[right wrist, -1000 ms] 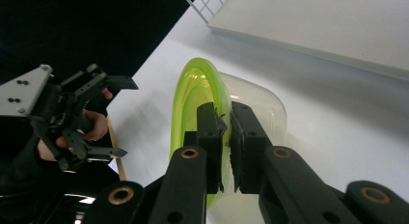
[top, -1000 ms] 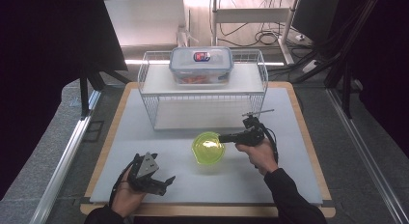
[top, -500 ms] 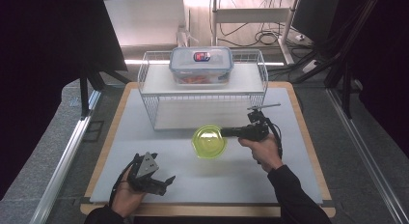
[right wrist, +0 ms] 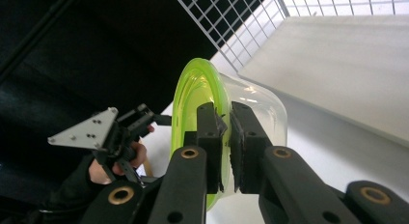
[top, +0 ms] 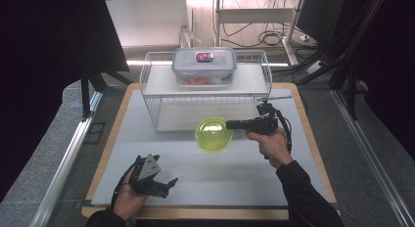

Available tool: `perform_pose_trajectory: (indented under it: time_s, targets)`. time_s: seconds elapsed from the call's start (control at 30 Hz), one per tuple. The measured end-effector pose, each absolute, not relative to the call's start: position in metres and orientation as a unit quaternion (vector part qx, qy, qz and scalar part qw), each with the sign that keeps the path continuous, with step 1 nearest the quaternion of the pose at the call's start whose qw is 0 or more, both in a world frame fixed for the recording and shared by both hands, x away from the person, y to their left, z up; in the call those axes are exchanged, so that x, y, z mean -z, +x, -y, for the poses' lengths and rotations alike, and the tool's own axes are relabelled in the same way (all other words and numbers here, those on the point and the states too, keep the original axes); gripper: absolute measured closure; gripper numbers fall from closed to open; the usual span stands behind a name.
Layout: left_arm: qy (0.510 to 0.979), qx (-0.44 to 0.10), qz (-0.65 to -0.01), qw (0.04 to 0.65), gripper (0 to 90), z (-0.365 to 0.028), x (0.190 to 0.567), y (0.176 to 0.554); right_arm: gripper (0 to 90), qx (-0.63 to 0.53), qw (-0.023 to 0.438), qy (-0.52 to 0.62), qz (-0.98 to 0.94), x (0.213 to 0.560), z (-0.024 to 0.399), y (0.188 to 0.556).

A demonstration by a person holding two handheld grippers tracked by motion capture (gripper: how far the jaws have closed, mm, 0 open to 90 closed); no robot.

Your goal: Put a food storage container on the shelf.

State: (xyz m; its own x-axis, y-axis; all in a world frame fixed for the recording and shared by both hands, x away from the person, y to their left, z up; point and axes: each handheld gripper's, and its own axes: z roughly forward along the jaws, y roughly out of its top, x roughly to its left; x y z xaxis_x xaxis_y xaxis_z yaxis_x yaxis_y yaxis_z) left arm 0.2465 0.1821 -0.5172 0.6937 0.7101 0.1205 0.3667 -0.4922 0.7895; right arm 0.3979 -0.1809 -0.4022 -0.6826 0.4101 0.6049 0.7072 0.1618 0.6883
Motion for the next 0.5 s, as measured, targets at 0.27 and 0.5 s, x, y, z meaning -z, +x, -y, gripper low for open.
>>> perform_pose_trajectory:
  time_s: [0.27,0.5]
  targets:
    - [0.836,-0.221,-0.322,0.386,1.8,-0.182,0.517,0.247,84.2,0.546,0.148,-0.371,0.737,0.380,0.183,0.404]
    - [0.835,-0.221,-0.322,0.388,1.8,-0.183,0.517,0.247,84.2,0.558,0.140,-0.366,0.731,0.353,0.184,0.411]
